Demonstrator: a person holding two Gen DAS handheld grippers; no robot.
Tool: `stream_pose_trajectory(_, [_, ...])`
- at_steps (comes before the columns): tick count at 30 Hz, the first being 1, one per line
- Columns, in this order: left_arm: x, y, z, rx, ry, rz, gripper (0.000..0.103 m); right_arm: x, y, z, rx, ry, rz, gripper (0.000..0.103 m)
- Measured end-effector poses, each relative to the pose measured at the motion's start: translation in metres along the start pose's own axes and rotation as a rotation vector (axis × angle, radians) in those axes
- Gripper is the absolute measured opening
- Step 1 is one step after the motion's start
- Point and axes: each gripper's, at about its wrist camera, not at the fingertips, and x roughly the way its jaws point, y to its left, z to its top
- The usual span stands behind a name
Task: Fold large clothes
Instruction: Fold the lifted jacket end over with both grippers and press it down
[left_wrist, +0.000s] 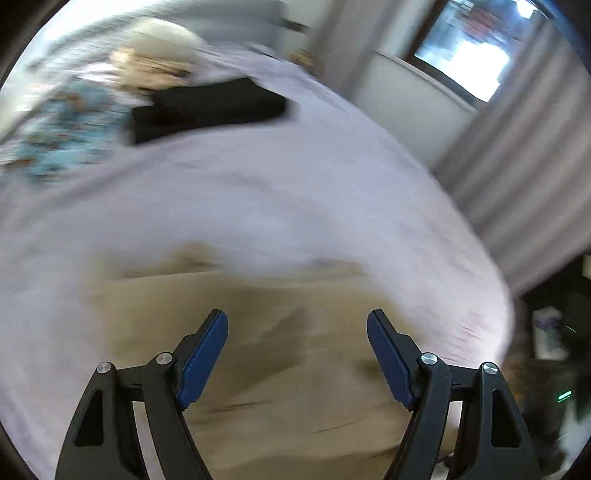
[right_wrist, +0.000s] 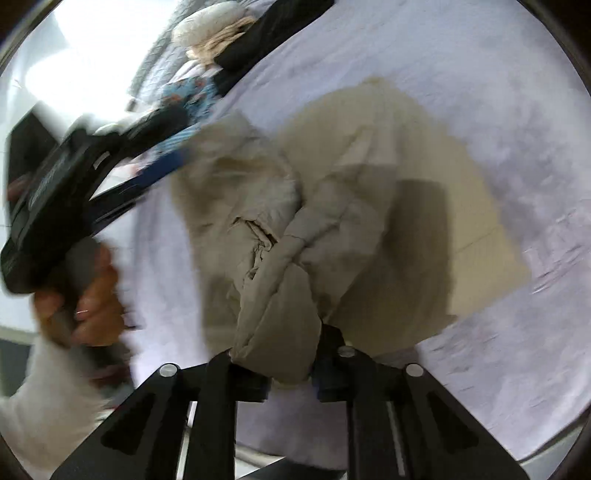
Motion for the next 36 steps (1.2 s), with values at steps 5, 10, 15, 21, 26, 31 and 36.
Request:
stream_pose_trajectory(5, [0.018, 0.098, -0.033, -0.247, 0.069, 0.154, 0.078, -0.015, -0.018, -0.001, -0.016, -0.050, -0.126, 0.013])
stream_pose_trajectory(10, [0.056, 0.116, -0.051, -0.377, 0.123, 0.073, 0.078, -0.021, -0.057, -0.017, 0.038, -0.023, -0.184, 0.013])
stream_pose_trajectory(15, [0.089, 0.070, -0.039, -0.283, 0.121, 0.101, 0.078, -0.027, -0.101, -0.017, 0.170, 0.020, -0.143, 0.013])
stream_pose_trajectory(21, [0.103, 0.056, -0.031, -0.281, 0.131, 0.112, 0.078, -0.108, -0.076, 0.011, 0.058, -0.119, -0.026, 0.058])
stream_pose_trajectory(26, [0.106, 0.054, -0.029, -0.287, 0.139, 0.130, 0.078, -0.098, -0.064, 0.065, 0.036, -0.120, 0.087, 0.075])
stream_pose_trajectory(31, [0.112, 0.031, -0.025, -0.236, 0.131, 0.197, 0.078, -0.030, -0.022, 0.111, -0.048, -0.051, 0.025, 0.015])
stream_pose_trajectory(36, [0.127, -0.003, -0.024, -0.150, 0.123, 0.260, 0.078, 0.029, -0.046, 0.118, -0.114, -0.009, -0.239, 0.004])
